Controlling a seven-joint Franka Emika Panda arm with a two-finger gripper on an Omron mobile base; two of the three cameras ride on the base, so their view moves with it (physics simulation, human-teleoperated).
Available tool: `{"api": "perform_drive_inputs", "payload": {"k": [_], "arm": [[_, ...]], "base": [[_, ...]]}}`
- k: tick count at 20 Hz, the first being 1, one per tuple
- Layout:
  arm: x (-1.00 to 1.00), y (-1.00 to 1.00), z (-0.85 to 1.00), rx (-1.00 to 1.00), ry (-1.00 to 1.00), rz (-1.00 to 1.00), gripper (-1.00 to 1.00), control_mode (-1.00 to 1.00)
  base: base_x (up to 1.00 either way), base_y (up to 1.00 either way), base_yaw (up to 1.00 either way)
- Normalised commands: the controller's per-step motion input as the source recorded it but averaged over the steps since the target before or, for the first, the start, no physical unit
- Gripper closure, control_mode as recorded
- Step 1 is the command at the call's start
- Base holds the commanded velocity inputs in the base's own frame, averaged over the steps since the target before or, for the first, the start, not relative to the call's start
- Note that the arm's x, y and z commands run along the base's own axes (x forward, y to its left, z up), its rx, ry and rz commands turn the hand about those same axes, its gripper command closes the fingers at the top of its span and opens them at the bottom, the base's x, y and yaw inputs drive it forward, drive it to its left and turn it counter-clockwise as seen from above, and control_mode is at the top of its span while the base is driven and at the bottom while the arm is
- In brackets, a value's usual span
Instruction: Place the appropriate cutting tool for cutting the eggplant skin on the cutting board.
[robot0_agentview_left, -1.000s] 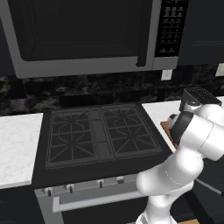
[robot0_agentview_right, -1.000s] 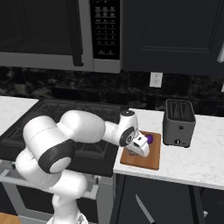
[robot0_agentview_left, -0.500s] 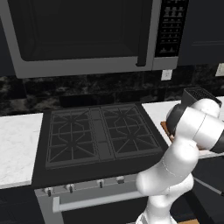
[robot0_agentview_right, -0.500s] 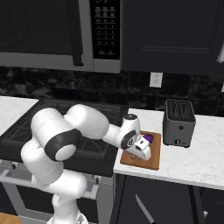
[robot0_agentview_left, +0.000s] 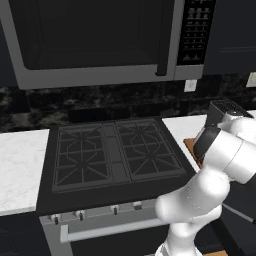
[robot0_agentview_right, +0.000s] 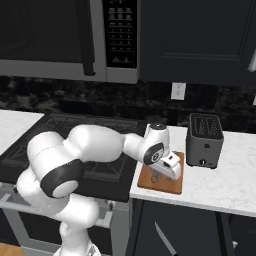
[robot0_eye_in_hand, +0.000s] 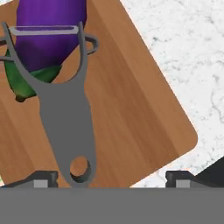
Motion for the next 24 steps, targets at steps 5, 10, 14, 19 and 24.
{"api": "perform_drive_inputs", "payload": {"k": [5,10,14,19,24], "arm": [[-0.97,0.01,0.68,0.03,-0.03,0.00,-1.00,-1.00],[-1.00,0.24,0.28,0.01,-0.02,0.00,-1.00,-1.00],[-1.00,0.56,0.09,0.00,0.00,0.00,-1.00,-1.00],[-1.00,0.49,0.15,0.00,-0.01,0.00,-1.00,-1.00],[-1.00,0.66,0.02,0.00,-0.04,0.00,-1.00,-1.00]], "base": [[0.00,0.00,0.00],[0.00,0.00,0.00],[0.00,0.00,0.00],[0.00,0.00,0.00],[0.00,0.00,0.00]]}}
